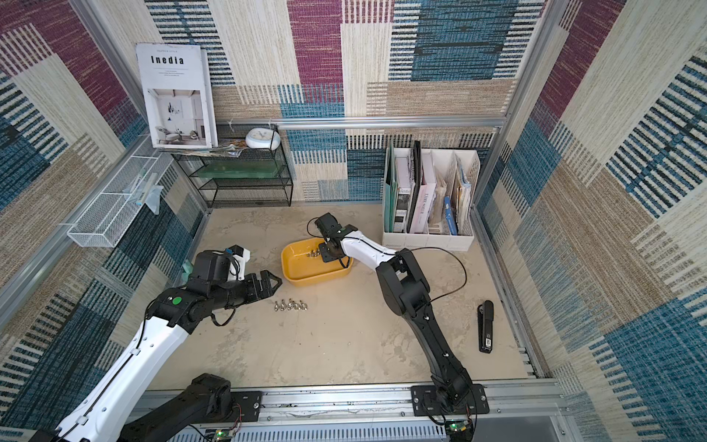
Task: Take out the wing nut from the storage box
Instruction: Pick up the wing nut from the storage box.
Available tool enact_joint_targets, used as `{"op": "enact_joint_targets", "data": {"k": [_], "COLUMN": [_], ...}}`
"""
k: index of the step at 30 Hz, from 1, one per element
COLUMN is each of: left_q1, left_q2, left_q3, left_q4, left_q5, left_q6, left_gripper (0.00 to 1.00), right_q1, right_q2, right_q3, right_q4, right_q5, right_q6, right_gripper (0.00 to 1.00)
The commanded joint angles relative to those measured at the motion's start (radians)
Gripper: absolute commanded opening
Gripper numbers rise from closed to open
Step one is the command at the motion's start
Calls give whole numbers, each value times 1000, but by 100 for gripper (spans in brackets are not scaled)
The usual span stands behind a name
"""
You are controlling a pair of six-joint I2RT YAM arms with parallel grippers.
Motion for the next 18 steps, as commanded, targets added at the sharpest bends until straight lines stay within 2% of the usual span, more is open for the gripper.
{"op": "enact_joint_targets", "data": {"k": [1,18], "left_q1": [0,1], "left_q2": [-11,-59], "left_q3": [-2,0], "left_q4": [-16,-87], "left_q5": [1,29], "left_q6": [19,129], "left_gripper": [99,99], "right_q1": [9,159], "right_q2": [-54,-378], "right_q3": [-20,-330], "right_q4": [7,12], "right_q5": [19,87], "right_q6": [15,188], "right_gripper": [0,0]}}
